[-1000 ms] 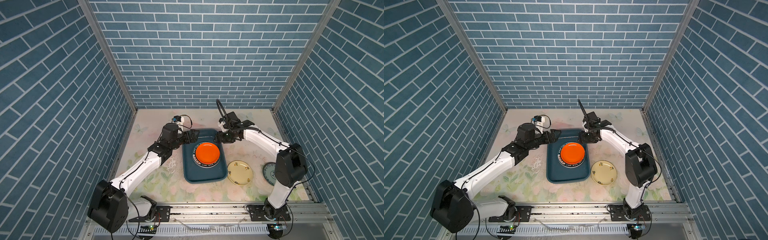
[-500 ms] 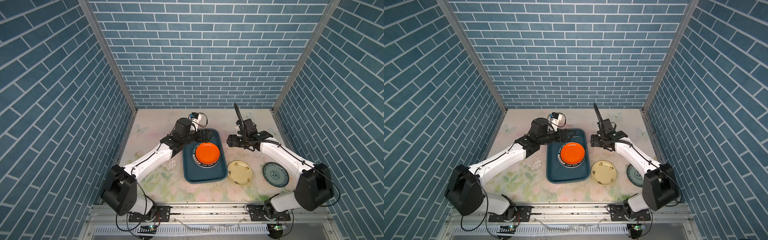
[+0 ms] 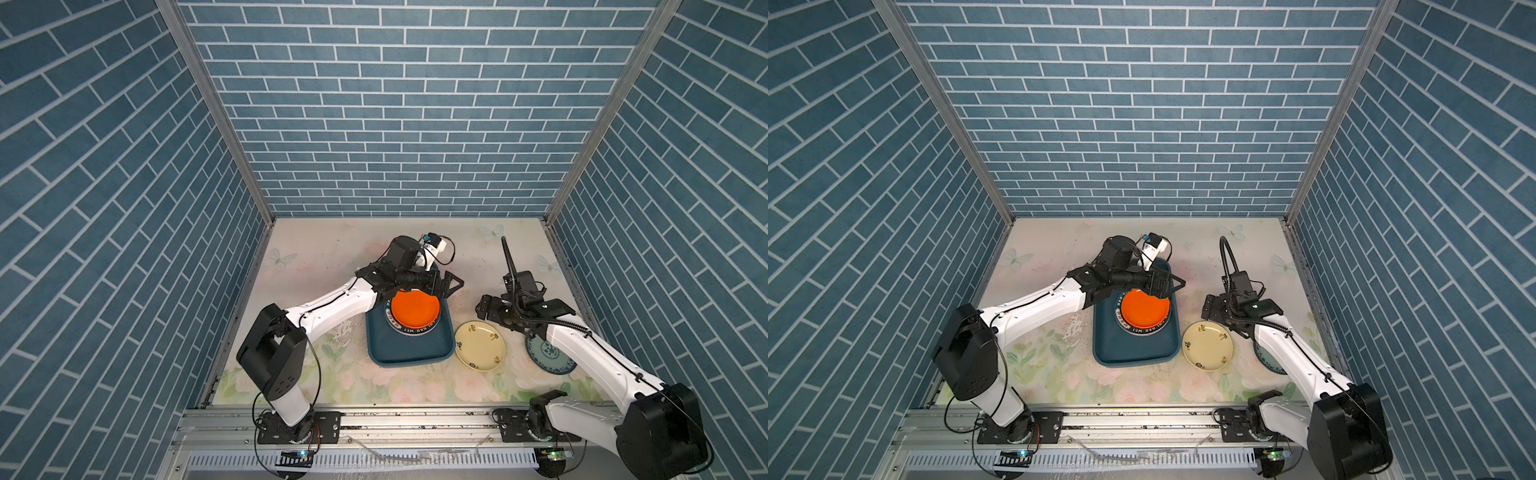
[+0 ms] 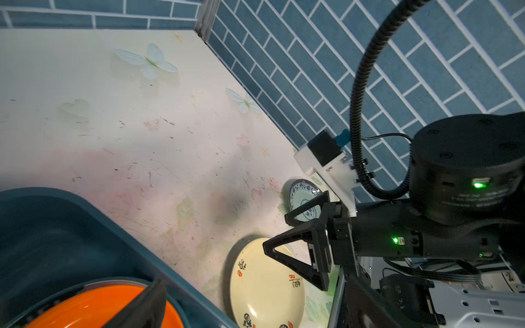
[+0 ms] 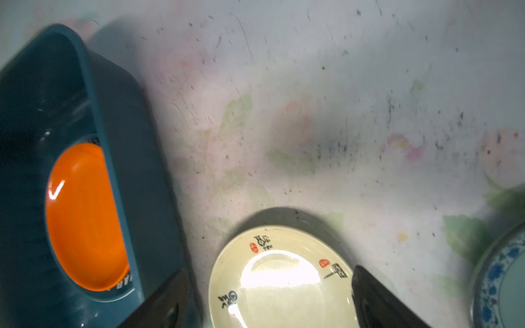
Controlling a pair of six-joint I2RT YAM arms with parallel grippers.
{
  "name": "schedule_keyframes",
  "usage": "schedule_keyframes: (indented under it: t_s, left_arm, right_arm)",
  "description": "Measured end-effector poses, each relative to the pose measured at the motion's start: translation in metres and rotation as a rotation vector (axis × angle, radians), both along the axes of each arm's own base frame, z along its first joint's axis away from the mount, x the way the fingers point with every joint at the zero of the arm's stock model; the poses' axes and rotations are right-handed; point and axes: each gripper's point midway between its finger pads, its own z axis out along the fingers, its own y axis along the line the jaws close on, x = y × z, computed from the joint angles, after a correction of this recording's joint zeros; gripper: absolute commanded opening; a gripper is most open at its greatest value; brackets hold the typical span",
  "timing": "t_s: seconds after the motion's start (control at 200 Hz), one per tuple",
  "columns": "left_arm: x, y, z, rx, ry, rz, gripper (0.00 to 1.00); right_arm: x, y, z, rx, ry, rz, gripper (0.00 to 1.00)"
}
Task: Place the plates into the plastic bin on the countertop
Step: 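Open the right gripper and move it to the cream plate's edge, then close the right gripper on the edge of the cream plate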
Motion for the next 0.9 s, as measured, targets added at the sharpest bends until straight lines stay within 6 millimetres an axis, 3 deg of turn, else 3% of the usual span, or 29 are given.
schedule_keyframes:
  t_s: [0.13,0.255,0.49,0.645,0.9]
  left_arm:
    - [-0.013,-0.016,-0.012,-0.003,0.038,-0.044,1.00]
    - [-0.013,-0.025,-0.019,-0.013,0.066,-0.059,1.00]
    - [-0.010,-0.039,-0.009,-0.043,0.061,-0.088,1.00]
    - [-0.013,-0.041,-0.008,-0.047,0.064,-0.096,1.00]
    - [-0.013,-0.041,-0.008,-0.048,0.072,-0.092,1.00]
  right_arm:
    - [-0.016,-0.004,-0.008,0.025,0.036,-0.021,0.87]
    - [-0.031,-0.009,-0.011,0.056,0.031,-0.047,0.85]
    - [-0.058,-0.019,-0.044,0.083,0.127,-0.112,0.82]
    - [-0.065,-0.021,-0.056,0.088,0.179,-0.131,0.80]
    - [-0.073,-0.023,-0.067,0.115,0.219,-0.157,0.68]
